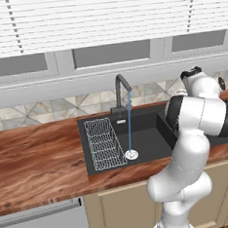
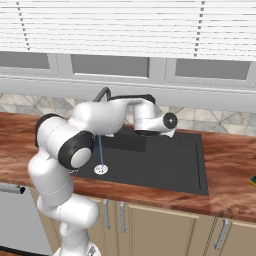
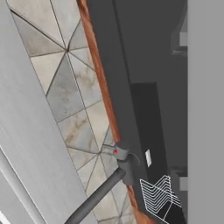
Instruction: Soak the sponge with water for a few seconds and then drop it inside the sink.
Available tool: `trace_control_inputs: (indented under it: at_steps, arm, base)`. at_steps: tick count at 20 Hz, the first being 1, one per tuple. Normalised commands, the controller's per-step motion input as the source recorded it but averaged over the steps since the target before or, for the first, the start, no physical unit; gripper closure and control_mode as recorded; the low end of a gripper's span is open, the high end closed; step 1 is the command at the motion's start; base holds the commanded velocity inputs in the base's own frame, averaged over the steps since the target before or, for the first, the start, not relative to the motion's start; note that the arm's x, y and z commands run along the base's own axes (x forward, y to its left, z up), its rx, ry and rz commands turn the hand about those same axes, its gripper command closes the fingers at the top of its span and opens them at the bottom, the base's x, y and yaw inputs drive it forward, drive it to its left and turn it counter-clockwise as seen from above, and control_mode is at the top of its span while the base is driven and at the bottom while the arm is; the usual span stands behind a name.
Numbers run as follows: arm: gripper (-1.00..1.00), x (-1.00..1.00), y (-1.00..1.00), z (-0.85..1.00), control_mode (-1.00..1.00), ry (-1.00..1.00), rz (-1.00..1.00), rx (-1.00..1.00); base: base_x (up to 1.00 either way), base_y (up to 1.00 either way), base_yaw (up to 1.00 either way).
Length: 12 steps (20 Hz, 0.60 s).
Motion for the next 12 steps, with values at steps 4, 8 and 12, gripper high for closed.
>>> trace_control_inputs:
  at_steps: [4, 8, 12]
  arm:
    - [-1.0, -0.23, -0.19, 0.4, -1.0, 0.15, 0.04, -0.07]
    - [-1.0, -0.15, -0.22, 0.21, -1.0, 0.19, 0.0, -0.01]
    - [-1.0, -0.18, -0.13, 0.06, -1.0, 0.13, 0.0, -0.04]
  base:
    - [0.0, 0.0, 0.0]
    - [0.0, 0.0, 0.0]
    - [0.0, 0.0, 0.0]
